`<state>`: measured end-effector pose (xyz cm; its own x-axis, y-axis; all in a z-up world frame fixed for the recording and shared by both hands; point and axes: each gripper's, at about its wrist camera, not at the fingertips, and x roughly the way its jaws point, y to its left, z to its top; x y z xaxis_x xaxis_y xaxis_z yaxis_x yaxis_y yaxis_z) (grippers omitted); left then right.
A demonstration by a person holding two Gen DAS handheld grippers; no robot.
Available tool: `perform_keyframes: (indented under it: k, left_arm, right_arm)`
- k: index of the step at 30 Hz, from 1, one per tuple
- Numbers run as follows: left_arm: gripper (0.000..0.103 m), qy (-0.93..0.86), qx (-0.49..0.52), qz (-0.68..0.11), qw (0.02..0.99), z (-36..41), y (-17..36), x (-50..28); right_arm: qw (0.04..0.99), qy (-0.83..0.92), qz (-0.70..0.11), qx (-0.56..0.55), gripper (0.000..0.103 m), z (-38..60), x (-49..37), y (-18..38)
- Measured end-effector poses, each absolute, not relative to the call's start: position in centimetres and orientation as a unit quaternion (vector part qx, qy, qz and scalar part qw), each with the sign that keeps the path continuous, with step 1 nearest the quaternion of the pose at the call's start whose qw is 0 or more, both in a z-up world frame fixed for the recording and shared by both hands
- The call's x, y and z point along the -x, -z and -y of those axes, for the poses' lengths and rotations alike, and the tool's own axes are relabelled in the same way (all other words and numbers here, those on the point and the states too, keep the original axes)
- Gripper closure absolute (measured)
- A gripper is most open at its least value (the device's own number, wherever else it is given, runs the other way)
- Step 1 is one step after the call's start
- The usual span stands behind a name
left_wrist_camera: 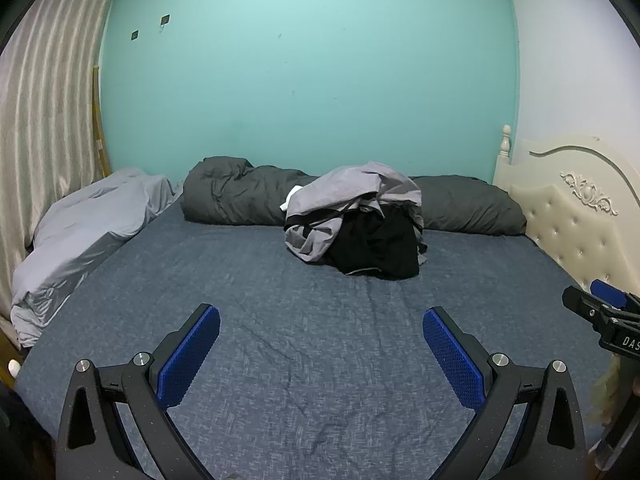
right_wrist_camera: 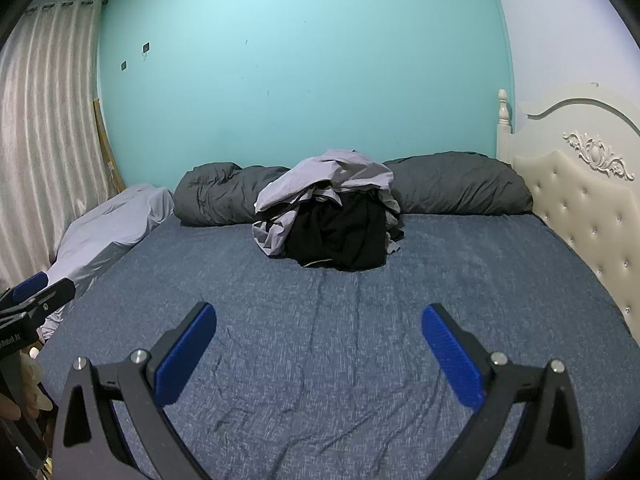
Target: Fold clothes
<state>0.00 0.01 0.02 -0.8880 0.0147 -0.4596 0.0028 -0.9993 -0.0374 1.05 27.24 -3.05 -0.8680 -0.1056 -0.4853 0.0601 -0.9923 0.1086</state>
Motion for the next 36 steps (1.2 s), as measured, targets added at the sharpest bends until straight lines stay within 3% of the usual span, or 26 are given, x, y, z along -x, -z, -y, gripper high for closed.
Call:
perform_keyframes:
  k: [36]
  left_arm:
    - [0.0, -0.97, 0.242, 0.022, 0.004, -0.1, 0.8, -0.4]
  right_arm:
    - [0.039, 0.964, 0.05, -0.26, 0.0, -27.6, -1.3, 4.0]
